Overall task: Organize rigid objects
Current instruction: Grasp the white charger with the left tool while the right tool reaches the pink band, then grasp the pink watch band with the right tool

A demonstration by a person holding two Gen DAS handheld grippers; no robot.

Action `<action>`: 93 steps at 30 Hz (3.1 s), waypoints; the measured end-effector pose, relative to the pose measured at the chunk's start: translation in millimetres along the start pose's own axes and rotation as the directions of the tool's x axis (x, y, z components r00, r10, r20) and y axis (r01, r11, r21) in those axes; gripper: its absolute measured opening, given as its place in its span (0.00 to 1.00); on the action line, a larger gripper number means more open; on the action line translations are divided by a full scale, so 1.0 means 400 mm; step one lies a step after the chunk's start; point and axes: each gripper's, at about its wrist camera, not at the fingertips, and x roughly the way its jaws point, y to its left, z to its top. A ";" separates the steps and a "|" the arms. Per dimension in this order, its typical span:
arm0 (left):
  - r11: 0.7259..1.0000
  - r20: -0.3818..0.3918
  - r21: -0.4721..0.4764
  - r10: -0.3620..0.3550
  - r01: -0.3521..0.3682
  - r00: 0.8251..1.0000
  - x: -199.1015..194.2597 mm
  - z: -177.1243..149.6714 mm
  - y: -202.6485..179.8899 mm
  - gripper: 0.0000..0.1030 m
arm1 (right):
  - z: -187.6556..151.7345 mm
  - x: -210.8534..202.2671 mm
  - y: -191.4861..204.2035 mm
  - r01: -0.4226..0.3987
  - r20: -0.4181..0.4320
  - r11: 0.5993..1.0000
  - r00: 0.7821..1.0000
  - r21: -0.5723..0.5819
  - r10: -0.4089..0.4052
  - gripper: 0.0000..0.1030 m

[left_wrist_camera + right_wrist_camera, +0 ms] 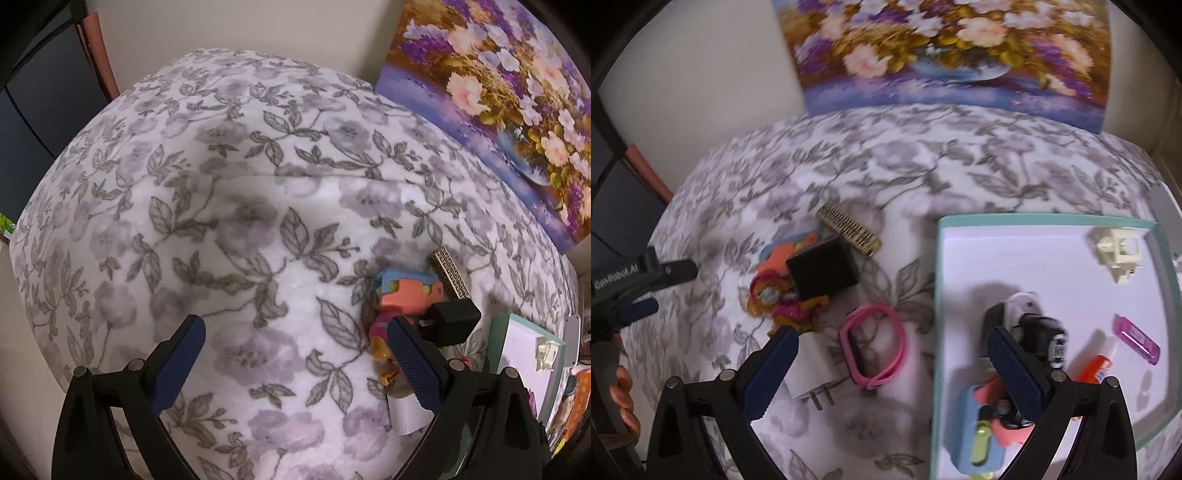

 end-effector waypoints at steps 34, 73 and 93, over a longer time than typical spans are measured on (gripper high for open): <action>0.960 -0.283 0.218 -0.112 0.178 0.952 0.112 -0.187 -0.251 0.67 | 0.030 -0.062 -0.128 0.083 0.058 0.991 0.994 0.108 -0.090 1.00; 0.987 -0.192 0.042 -0.145 0.156 0.971 0.089 -0.100 -0.075 0.43 | -0.011 0.078 0.050 -0.033 -0.099 0.994 0.995 -0.100 0.023 0.57; 0.987 -0.207 0.114 -0.084 0.109 0.975 0.149 -0.122 -0.126 0.43 | -0.021 0.113 0.059 -0.001 -0.126 0.992 0.992 -0.124 -0.015 0.52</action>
